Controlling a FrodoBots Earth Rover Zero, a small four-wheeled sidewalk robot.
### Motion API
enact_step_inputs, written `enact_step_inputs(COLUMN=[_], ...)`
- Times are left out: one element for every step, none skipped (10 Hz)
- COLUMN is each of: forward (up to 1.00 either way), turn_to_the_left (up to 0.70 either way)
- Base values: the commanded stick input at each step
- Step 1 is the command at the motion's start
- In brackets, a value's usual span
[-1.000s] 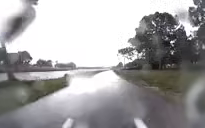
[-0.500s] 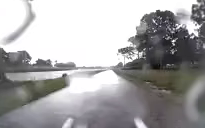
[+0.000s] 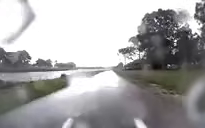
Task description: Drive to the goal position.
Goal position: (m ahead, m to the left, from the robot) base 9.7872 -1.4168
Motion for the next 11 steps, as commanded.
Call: enact_step_inputs(forward=[-1.0,-1.0,-1.0,-1.0,-1.0,-0.98,-0.82,-0.35,0.0,0.0,0.0], turn_to_the_left=[0.0,0.0,0.0,0.0,0.0,0.0,0.0,0.0,0.0,0.0,0.0])
